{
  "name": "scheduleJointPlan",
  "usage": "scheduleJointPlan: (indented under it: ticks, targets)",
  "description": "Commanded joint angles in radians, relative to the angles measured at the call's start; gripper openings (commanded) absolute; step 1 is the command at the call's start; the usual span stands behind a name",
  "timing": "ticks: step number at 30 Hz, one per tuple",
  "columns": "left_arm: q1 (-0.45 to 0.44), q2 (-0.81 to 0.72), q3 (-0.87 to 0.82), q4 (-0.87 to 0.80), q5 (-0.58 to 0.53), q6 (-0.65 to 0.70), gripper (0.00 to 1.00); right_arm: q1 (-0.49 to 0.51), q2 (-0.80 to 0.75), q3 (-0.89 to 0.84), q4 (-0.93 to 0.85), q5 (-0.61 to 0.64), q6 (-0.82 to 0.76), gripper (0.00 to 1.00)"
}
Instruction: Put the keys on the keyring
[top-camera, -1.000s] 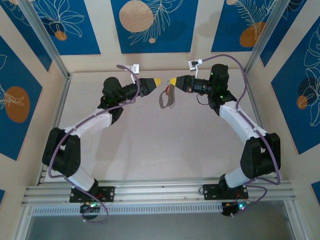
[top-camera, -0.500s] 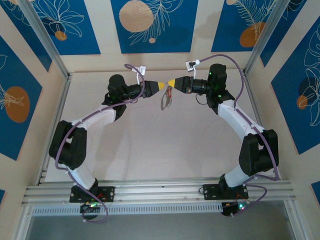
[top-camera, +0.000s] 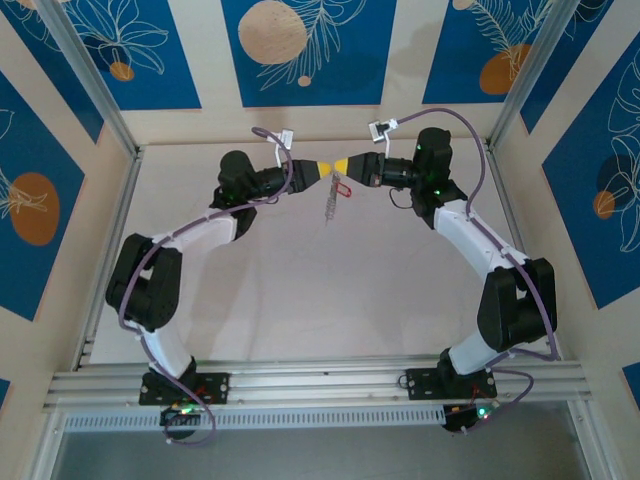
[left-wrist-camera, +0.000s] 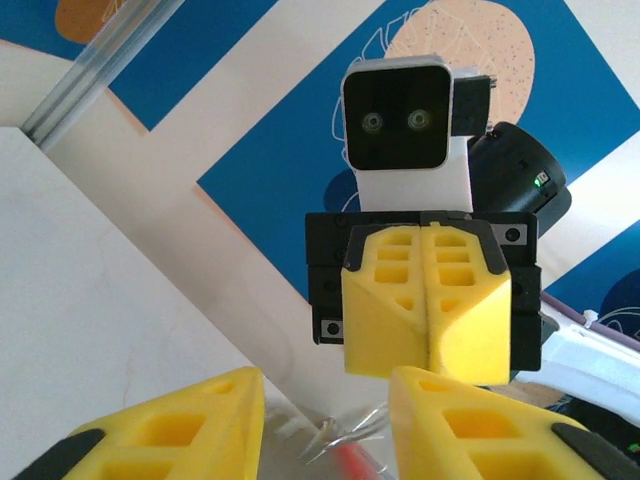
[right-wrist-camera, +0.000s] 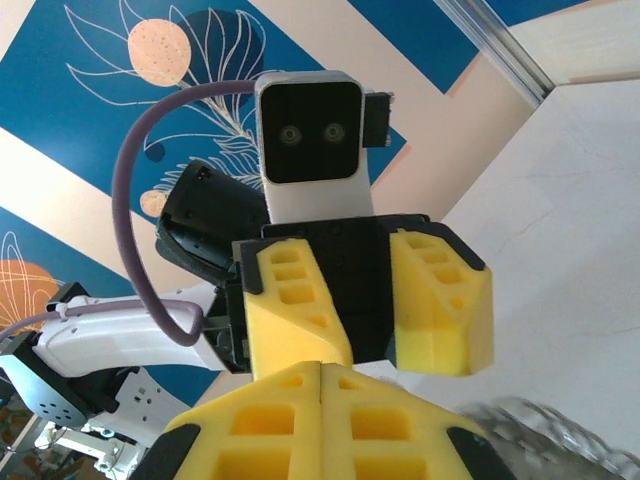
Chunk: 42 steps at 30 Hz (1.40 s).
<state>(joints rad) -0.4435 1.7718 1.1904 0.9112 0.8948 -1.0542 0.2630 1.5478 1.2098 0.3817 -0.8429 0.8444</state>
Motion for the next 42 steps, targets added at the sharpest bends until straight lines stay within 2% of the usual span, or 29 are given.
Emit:
scheduleJointPlan:
  ticks: [1, 4, 11, 16, 18, 21, 23, 26, 30, 35, 42]
  targets:
    - [-0.015, 0.023, 0.025, 0.144, 0.041, -0.065, 0.26, 0.008, 0.017, 0.006, 0.016, -0.015, 0.005, 0.0]
    - [-0.02, 0.03, 0.013, 0.205, 0.038, -0.096, 0.0, 0.008, 0.022, 0.001, 0.016, -0.01, 0.005, 0.0]
    - [-0.017, -0.017, -0.064, 0.158, -0.007, -0.024, 0.0, -0.021, 0.01, -0.047, -0.027, 0.043, -0.005, 0.0]
    - [-0.008, -0.051, -0.115, 0.128, -0.035, 0.003, 0.0, -0.045, -0.032, -0.126, -0.203, 0.199, -0.056, 0.0]
    - [-0.005, -0.069, -0.141, 0.085, -0.046, 0.04, 0.04, -0.047, -0.057, -0.174, -0.279, 0.268, -0.082, 0.12]
    - [-0.004, -0.099, -0.171, -0.019, -0.079, 0.122, 0.19, -0.043, -0.097, -0.277, -0.335, 0.367, -0.058, 0.35]
    - [-0.005, -0.118, -0.181, -0.093, -0.101, 0.172, 0.27, -0.03, -0.132, -0.328, -0.42, 0.48, -0.045, 0.48]
    - [-0.008, -0.151, -0.184, -0.234, -0.14, 0.263, 0.32, -0.002, -0.172, -0.369, -0.581, 0.634, -0.031, 0.52]
    - [-0.023, -0.187, -0.184, -0.395, -0.198, 0.378, 0.36, 0.034, -0.246, -0.448, -0.681, 0.744, -0.01, 0.57]
    - [-0.036, -0.197, -0.205, -0.43, -0.223, 0.399, 0.39, 0.058, -0.32, -0.549, -0.693, 0.765, 0.015, 0.65]
    - [-0.052, -0.168, -0.211, -0.402, -0.226, 0.382, 0.39, 0.094, -0.248, -0.59, -0.614, 0.754, 0.032, 0.65]
